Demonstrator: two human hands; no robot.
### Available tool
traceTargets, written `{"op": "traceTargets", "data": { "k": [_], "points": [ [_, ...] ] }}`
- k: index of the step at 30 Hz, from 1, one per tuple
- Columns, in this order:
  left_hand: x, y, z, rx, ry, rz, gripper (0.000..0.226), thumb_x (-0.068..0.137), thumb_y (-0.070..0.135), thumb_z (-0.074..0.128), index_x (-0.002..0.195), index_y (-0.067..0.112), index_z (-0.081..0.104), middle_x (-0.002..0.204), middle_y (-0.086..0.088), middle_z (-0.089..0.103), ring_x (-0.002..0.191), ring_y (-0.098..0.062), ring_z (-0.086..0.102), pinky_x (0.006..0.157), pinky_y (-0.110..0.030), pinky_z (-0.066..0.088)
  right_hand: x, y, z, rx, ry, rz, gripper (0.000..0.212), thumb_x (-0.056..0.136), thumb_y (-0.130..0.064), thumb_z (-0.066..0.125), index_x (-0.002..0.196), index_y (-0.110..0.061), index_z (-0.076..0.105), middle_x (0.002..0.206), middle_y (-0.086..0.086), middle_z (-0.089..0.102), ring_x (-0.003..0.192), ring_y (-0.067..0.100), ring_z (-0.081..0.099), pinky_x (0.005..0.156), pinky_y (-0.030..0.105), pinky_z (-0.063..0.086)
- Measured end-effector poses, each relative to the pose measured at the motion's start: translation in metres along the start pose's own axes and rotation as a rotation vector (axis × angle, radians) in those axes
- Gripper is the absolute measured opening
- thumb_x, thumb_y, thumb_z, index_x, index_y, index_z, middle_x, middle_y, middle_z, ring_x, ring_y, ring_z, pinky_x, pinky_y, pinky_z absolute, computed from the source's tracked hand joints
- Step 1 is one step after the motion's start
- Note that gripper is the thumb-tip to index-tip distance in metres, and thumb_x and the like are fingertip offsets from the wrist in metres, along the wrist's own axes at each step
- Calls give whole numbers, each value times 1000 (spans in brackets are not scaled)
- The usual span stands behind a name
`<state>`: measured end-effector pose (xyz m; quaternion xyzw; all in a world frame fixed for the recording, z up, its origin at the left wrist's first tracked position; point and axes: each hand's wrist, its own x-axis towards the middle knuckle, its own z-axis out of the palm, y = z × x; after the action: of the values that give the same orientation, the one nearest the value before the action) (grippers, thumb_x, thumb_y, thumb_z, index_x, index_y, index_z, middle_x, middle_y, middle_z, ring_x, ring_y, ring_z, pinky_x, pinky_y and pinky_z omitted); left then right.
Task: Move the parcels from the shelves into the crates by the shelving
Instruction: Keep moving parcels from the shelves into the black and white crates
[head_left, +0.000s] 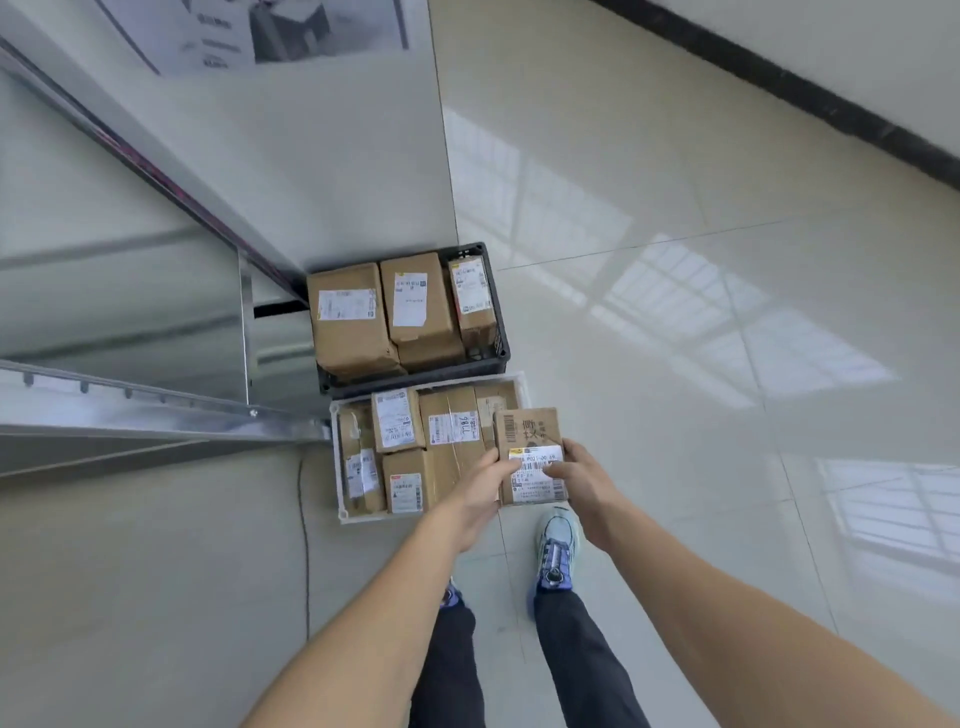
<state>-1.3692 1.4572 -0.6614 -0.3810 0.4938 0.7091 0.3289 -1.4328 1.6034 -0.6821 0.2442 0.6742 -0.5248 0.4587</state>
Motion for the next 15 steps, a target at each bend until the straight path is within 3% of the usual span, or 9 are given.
{"op": "traceTargets", "data": {
  "k": [2,4,9,13,15],
  "points": [
    [26,-13,1,-33,24,-23,30,110,17,41,137,17,56,117,5,70,79,10,68,58,-11,50,27,10,-6,-37,-5,30,49,96,6,45,141,-14,48,126,11,66,115,30,64,91,40,55],
    [49,-21,1,-80,38,-39,33,110,19,43,140,16,55,125,-1,70,87,3,68,63,-14,51,51,17,-9,-69,-7,40,51,98,6,45,144,-14,46,128,9,65,117,29,62,94,42,53],
    [113,-47,-10,-181,111,-73,30,109,21,45,137,16,57,126,-2,70,87,3,67,64,-15,48,115,44,-5,-138,5,61,53,99,10,41,146,-13,43,130,9,63,120,27,60,105,46,49],
    [165,-76,-23,-236,130,-84,30,108,21,47,136,17,59,119,1,72,88,0,66,74,-22,47,165,73,-1,-168,18,70,53,97,13,39,143,-13,44,126,8,62,113,24,61,88,35,55],
    [193,-92,-29,-251,141,-92,30,108,21,47,135,16,59,116,1,72,90,-2,66,75,-24,46,192,89,2,-183,25,74,53,96,14,39,142,-12,44,125,8,63,112,24,62,87,34,55]
  ]
}}
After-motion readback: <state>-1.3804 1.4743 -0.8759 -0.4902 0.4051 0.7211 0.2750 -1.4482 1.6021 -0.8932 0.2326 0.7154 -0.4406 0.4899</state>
